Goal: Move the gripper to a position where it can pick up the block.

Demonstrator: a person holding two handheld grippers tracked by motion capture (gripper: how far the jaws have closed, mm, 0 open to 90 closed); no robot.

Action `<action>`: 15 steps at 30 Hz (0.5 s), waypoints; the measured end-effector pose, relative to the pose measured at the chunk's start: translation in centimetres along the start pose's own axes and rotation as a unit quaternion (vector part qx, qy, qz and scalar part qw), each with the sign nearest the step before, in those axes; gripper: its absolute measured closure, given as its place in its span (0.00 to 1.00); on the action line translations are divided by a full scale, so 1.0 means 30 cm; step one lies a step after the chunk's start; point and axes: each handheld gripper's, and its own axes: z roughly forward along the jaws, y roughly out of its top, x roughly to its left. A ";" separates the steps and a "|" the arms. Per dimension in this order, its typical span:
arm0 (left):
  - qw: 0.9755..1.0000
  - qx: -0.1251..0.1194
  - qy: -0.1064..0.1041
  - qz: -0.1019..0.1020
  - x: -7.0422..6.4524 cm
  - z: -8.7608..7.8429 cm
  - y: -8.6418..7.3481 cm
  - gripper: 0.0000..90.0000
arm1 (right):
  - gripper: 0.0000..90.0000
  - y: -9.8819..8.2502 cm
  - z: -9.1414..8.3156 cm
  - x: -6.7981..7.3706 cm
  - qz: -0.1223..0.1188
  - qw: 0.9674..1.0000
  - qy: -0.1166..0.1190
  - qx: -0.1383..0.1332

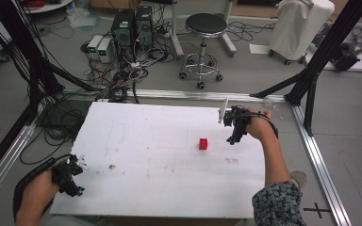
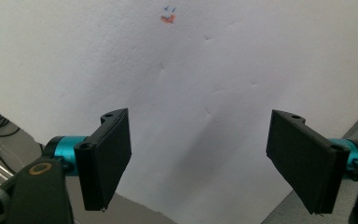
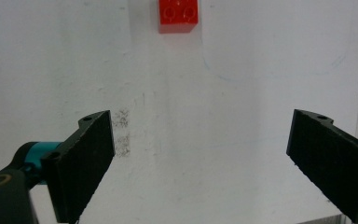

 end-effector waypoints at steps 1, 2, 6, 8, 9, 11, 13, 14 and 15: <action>1.000 0.000 0.001 0.001 -0.001 0.002 0.001 0.25 | 0.08 0.015 0.001 -0.004 -0.003 1.000 0.004 0.001; 1.000 0.001 0.002 0.003 -0.001 0.003 0.004 0.25 | 0.08 0.038 0.006 -0.011 -0.008 1.000 0.005 -0.002; 1.000 0.004 -0.002 0.008 -0.005 0.011 0.014 0.25 | 0.08 0.068 0.020 -0.015 -0.017 1.000 0.013 -0.011; 1.000 0.004 -0.002 0.011 -0.008 0.013 0.019 0.25 | 0.08 0.091 0.039 -0.015 -0.023 1.000 0.016 -0.011; 1.000 0.004 -0.002 0.013 -0.009 0.013 0.022 0.25 | 0.08 0.101 0.051 -0.015 -0.025 0.999 0.020 -0.009; 1.000 0.002 -0.005 0.009 -0.009 0.014 0.024 0.25 | 0.08 0.126 0.078 -0.015 -0.034 0.999 0.026 -0.003; 1.000 0.001 -0.002 0.010 -0.009 0.013 0.024 0.25 | 0.08 0.148 0.099 -0.014 -0.041 0.999 0.031 -0.005; 1.000 0.001 -0.001 0.009 -0.009 0.013 0.025 0.25 | 0.08 0.158 0.110 -0.013 -0.042 0.999 0.034 -0.005; 1.000 0.001 -0.001 0.009 -0.009 0.012 0.025 0.25 | 0.08 0.167 0.119 -0.012 -0.044 0.998 0.034 -0.003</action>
